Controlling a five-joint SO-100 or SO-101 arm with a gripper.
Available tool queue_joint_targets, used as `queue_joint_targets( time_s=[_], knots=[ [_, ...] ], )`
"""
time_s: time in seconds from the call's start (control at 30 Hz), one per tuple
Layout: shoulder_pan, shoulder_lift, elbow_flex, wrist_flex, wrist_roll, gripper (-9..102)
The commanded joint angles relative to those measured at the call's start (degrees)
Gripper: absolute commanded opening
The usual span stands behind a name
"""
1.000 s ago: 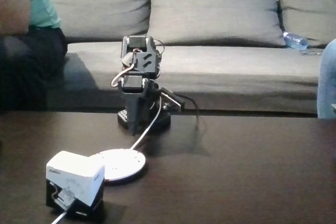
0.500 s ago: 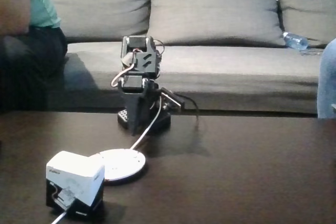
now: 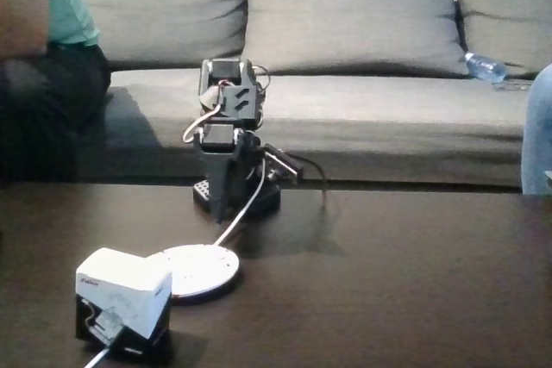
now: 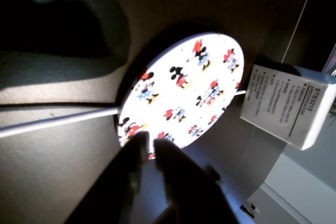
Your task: Grasp a servo box and put it on the zirlivani.
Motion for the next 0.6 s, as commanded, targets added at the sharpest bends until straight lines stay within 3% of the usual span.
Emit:
queue_joint_targets(
  time_s=[0.0, 0.57],
  knots=[
    [0.35, -0.35, -0.79, 0.09, 0.26, 0],
    [-0.35, -0.35, -4.22, 0.62, 0.53, 0]
  ],
)
